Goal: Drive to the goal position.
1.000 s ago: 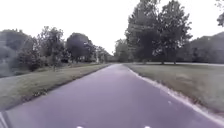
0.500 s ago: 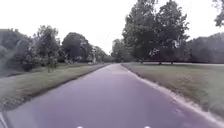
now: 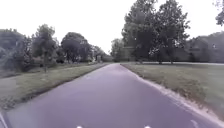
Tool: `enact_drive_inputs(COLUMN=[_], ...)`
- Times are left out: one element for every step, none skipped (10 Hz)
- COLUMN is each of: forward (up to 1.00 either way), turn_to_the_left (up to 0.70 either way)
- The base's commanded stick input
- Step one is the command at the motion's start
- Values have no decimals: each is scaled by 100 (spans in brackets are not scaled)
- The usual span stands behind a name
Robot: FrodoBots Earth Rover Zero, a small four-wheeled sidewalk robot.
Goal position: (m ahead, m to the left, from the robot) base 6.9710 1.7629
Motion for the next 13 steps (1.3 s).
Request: enact_drive_inputs(forward=[70,70,70,70,70,70,70,70,70,70,70,70,70], turn_to_the_left=[-4,-1,0,0,0,0,0,0,0,0,0,0,0])
